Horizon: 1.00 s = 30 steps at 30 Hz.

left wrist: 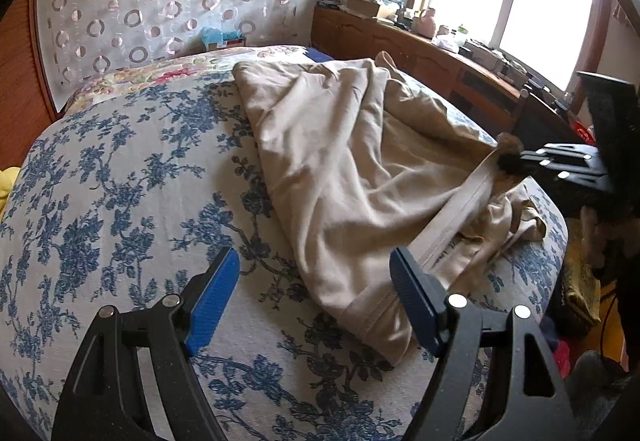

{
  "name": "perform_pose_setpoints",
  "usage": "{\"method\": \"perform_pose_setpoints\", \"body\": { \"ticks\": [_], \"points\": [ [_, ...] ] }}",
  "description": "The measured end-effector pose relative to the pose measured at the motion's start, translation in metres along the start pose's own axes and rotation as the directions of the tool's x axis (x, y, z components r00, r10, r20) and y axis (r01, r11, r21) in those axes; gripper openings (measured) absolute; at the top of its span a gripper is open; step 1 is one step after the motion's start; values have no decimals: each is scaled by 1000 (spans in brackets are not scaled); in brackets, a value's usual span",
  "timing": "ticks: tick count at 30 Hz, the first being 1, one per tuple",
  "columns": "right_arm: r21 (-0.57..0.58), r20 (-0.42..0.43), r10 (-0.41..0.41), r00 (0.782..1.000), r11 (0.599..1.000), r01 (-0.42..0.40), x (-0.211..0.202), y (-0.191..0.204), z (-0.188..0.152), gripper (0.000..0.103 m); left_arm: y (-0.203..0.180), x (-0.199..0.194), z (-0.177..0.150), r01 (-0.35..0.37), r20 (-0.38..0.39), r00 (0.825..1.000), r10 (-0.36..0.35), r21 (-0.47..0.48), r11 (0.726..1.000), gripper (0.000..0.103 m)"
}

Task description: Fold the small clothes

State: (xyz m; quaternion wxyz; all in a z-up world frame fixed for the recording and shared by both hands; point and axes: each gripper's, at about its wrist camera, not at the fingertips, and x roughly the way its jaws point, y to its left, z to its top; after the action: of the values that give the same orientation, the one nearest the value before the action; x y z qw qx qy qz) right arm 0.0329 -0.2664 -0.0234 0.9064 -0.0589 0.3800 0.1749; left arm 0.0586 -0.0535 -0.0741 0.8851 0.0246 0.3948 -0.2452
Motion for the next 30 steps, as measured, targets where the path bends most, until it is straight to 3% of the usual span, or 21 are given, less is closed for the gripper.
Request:
{"method": "perform_pose_setpoints", "body": {
  "ticks": [9, 16, 17, 19, 21, 30],
  "points": [
    [40, 16, -33, 999, 999, 32, -65, -4, -33, 5, -9, -6, -4, 34, -11, 999, -34, 11, 999, 78],
    [84, 6, -53, 999, 995, 52, -75, -12, -37, 6, -8, -5, -8, 55, -20, 998, -55, 7, 998, 78],
    [82, 10, -53, 999, 995, 52, -74, -11, -34, 7, -7, -6, -8, 62, -17, 998, -62, 3, 998, 72],
    [76, 25, -59, 998, 996, 57, -71, -10, -29, 27, -7, -6, -8, 75, -19, 997, -75, -2, 997, 64],
    [73, 31, -60, 998, 996, 57, -60, -10, -24, 36, -7, -7, -9, 90, -23, 996, -91, -6, 996, 56],
    [62, -50, -54, 997, 996, 57, -12, -12, -19, 36, -15, -8, -26, 110, -57, 992, -110, 10, 994, 38]
  ]
}}
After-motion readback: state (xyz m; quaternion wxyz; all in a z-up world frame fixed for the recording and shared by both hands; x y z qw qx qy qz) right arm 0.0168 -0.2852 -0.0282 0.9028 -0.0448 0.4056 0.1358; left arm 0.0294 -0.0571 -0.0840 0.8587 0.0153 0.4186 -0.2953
